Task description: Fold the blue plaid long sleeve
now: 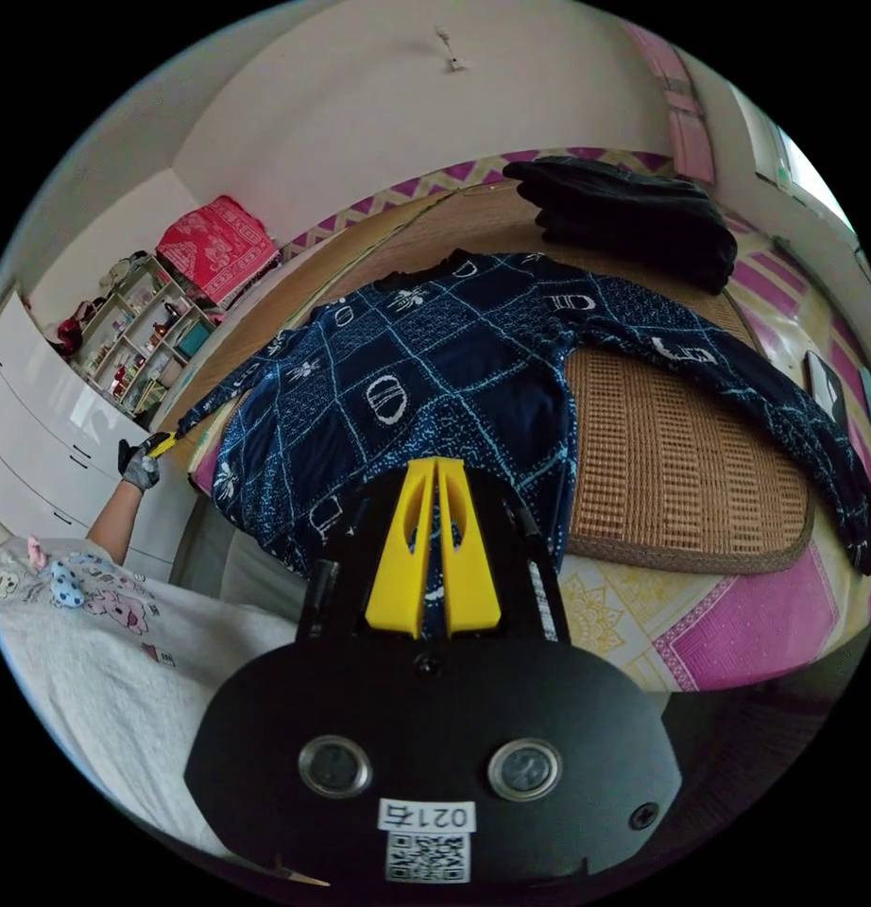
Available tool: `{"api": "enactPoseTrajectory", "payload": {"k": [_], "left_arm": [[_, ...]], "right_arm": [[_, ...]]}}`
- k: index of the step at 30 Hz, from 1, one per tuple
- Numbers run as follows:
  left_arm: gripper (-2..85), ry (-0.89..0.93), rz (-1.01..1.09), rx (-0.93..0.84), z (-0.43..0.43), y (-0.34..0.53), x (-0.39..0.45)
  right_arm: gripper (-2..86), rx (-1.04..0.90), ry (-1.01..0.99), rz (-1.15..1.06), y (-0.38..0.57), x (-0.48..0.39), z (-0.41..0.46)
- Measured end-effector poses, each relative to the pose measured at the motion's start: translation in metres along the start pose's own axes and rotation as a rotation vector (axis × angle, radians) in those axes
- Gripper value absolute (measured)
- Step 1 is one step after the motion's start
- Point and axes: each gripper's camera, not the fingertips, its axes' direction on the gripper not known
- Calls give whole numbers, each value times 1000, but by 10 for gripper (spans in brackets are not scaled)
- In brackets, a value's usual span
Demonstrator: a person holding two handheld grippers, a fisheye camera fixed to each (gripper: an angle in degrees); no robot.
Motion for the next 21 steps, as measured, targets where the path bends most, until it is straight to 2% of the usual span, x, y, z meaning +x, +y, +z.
{"api": "enactPoseTrajectory", "payload": {"k": [3,5,8,13,18,21], "left_arm": [[1,11,-46,106,-12,7,-4],[25,58,-32,103,-9,11,-6],[73,118,28,60,7,17,1],[100,28,128,-91,58,28,30],[37,-70,101,-216,100,45,48],[0,-60,101,-244,124,65,52]], "right_arm": [[-6,-2,-14,-4,-2,-3,4],[-6,0,-17,-9,-2,-5,5],[-6,-17,-16,-10,0,-6,11],[-6,-24,-22,0,2,-6,14],[-6,-21,-3,-13,6,-9,12],[-6,-27,6,-18,11,-8,13]]}}
